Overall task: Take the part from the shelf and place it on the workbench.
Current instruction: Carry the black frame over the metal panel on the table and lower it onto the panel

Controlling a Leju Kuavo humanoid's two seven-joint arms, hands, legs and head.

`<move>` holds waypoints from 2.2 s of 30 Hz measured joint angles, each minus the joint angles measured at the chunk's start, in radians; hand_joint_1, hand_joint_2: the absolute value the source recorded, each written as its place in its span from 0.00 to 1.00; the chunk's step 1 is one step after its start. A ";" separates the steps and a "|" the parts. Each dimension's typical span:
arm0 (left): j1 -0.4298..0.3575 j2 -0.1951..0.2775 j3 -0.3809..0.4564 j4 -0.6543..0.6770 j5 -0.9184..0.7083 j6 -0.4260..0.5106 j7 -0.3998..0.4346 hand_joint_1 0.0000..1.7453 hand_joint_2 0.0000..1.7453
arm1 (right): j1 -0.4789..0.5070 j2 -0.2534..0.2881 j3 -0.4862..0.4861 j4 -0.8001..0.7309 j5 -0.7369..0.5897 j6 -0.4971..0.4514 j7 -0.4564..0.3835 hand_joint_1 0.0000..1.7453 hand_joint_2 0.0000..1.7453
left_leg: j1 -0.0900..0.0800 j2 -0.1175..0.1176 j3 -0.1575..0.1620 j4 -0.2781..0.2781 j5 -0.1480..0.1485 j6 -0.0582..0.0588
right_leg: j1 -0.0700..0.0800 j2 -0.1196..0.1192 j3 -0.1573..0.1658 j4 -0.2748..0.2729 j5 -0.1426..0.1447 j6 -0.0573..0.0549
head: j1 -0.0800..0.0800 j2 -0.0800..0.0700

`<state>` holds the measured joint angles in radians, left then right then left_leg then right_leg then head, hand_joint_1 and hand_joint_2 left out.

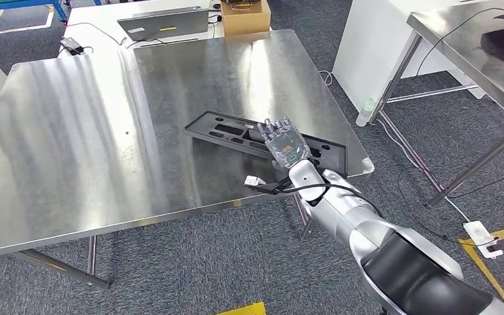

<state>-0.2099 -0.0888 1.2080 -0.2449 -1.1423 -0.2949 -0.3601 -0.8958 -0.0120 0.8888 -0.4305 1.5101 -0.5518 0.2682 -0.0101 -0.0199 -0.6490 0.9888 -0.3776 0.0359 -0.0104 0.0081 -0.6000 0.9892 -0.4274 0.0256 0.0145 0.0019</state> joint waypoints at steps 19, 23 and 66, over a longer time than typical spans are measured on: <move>0.007 0.007 -0.021 0.000 0.005 0.000 0.013 0.00 0.00 | 0.243 0.000 -0.342 -0.431 -0.212 0.062 -0.362 0.00 0.00 | 0.000 -0.001 0.000 0.000 0.000 0.000 | 0.000 -0.001 0.000 0.000 -0.001 0.000 | 0.000 0.000; 0.010 0.011 -0.021 0.000 0.005 0.000 0.011 0.00 0.00 | 0.302 -0.002 -0.427 -0.593 -0.216 0.081 -0.370 0.00 0.00 | 0.000 -0.001 -0.001 0.000 -0.001 -0.001 | 0.000 -0.001 0.000 0.000 -0.001 -0.001 | 0.000 0.000; 0.102 0.025 0.117 -0.014 0.231 0.000 0.004 0.00 0.00 | 1.221 0.167 -0.755 -1.471 -1.008 0.015 -0.932 0.00 0.00 | 0.008 0.007 0.010 -0.025 0.017 0.027 | -0.007 -0.004 -0.050 0.271 -0.188 0.009 | 0.005 0.000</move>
<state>-0.1082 -0.0640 1.3249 -0.2585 -0.9117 -0.2949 -0.3562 0.3248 0.1553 0.1338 -1.9011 0.5017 -0.5373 -0.6642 -0.0023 -0.0133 -0.6388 0.9640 -0.3606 0.0630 -0.0175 0.0039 -0.6498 1.2607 -0.6150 0.0348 0.0195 0.0019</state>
